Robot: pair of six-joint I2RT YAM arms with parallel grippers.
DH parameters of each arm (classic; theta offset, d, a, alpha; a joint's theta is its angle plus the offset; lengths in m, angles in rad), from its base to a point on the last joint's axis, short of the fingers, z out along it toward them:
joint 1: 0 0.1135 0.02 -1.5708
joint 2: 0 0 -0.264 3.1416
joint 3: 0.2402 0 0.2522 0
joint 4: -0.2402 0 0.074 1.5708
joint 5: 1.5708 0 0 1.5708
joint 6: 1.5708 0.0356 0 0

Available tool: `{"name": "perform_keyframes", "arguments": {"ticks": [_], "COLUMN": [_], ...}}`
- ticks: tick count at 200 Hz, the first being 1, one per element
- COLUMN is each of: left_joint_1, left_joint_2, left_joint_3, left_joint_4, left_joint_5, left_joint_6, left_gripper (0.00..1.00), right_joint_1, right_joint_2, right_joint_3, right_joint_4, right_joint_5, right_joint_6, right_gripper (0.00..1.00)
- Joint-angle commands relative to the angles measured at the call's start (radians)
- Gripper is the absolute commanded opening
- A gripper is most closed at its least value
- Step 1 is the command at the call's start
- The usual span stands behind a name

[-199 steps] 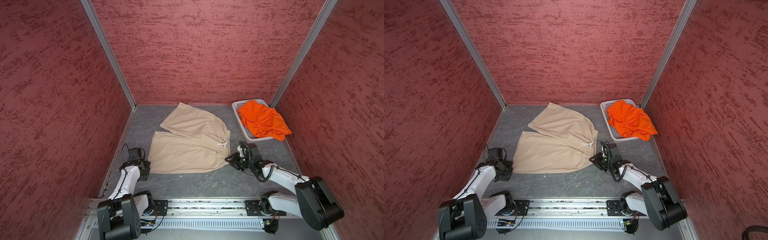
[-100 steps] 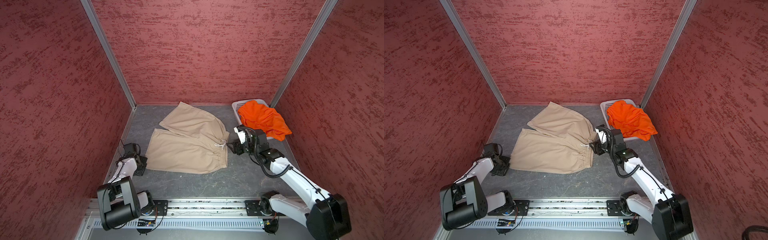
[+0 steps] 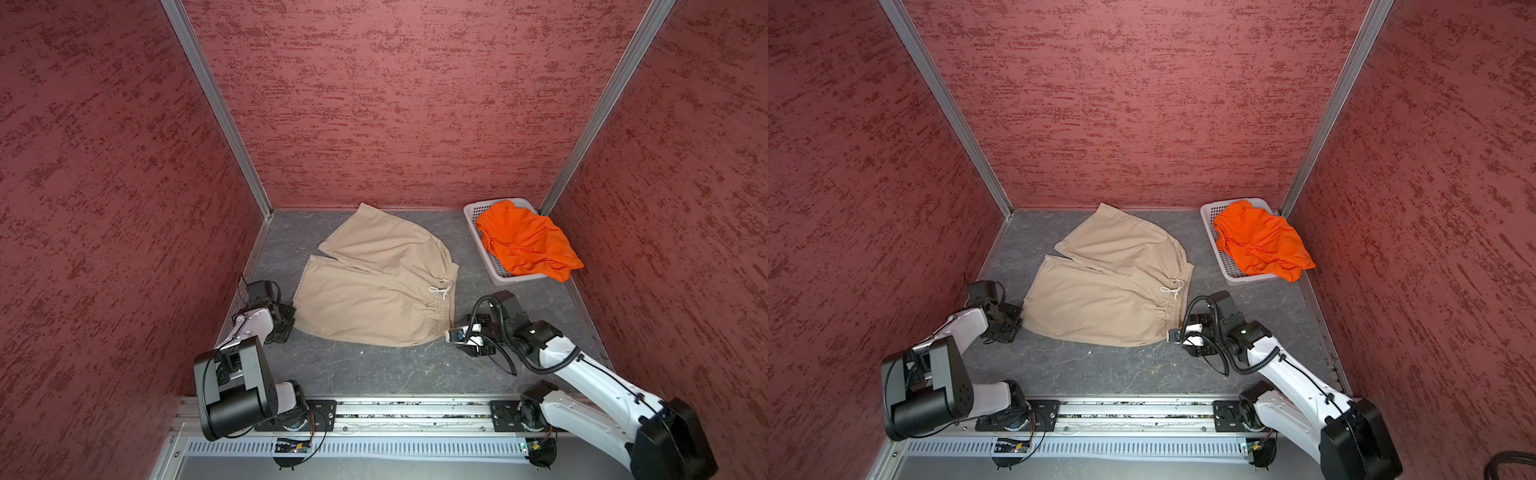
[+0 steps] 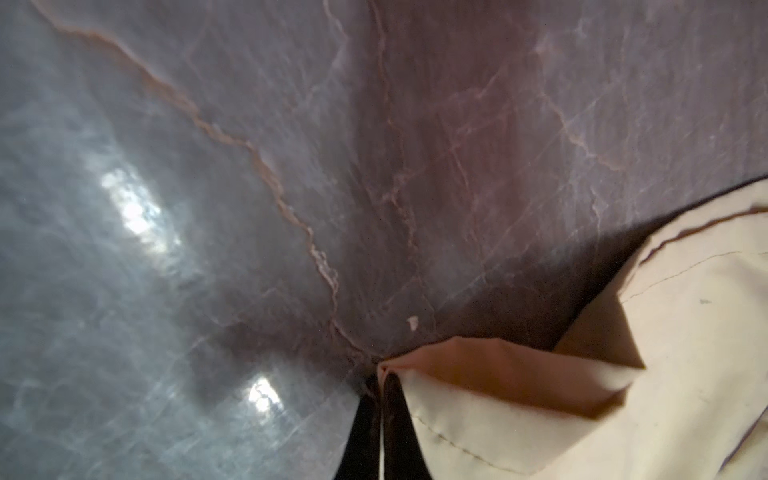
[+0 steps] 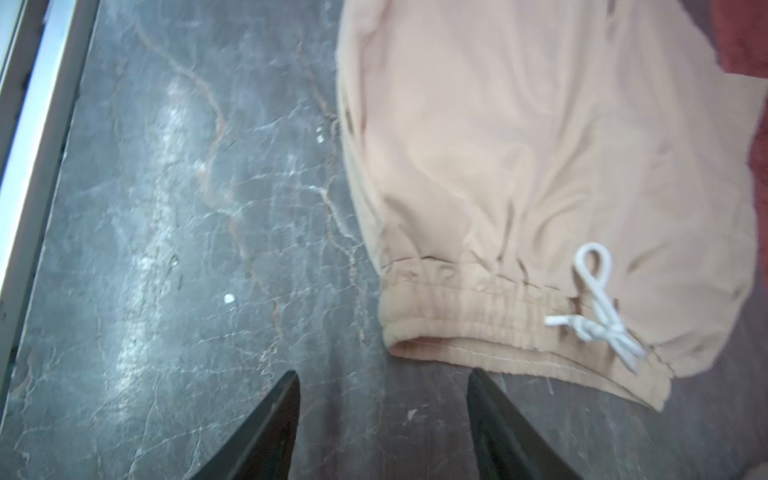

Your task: Fold and stack the shorts

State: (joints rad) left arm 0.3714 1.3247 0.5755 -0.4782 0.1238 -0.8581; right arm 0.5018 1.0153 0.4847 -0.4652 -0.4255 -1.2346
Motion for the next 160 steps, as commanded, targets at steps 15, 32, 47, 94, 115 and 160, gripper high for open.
{"name": "perform_keyframes", "arguments": {"ticks": [15,32,47,94,115,160], "left_joint_1": [0.006,0.006,0.007,0.006,0.006,0.008], "left_joint_2": [0.039,0.039,0.035,-0.005,-0.06,-0.211], "left_joint_3": [-0.015,-0.014,-0.014,-0.005,0.011,0.087], "left_joint_4": [-0.02,-0.021,-0.026,-0.059,-0.095,-0.2], "left_joint_5": [0.014,0.015,0.014,0.007,-0.019,-0.091], "left_joint_6": [0.017,0.018,0.019,0.014,0.024,0.079], "left_gripper": [0.0,0.0,0.0,0.0,0.0,0.0], "right_joint_1": [0.043,0.046,0.046,0.046,0.05,0.129], "right_joint_2": [0.113,0.181,0.225,0.345,0.327,0.176], "right_joint_3": [-0.003,0.013,0.018,0.031,0.044,0.076], "right_joint_4": [0.162,0.216,0.273,0.384,0.352,0.116], "right_joint_5": [0.03,0.047,0.064,0.117,0.084,-0.085], "right_joint_6": [-0.127,-0.121,-0.11,-0.074,-0.063,-0.003], "right_gripper": [0.65,0.65,0.63,0.46,0.22,0.0]}}
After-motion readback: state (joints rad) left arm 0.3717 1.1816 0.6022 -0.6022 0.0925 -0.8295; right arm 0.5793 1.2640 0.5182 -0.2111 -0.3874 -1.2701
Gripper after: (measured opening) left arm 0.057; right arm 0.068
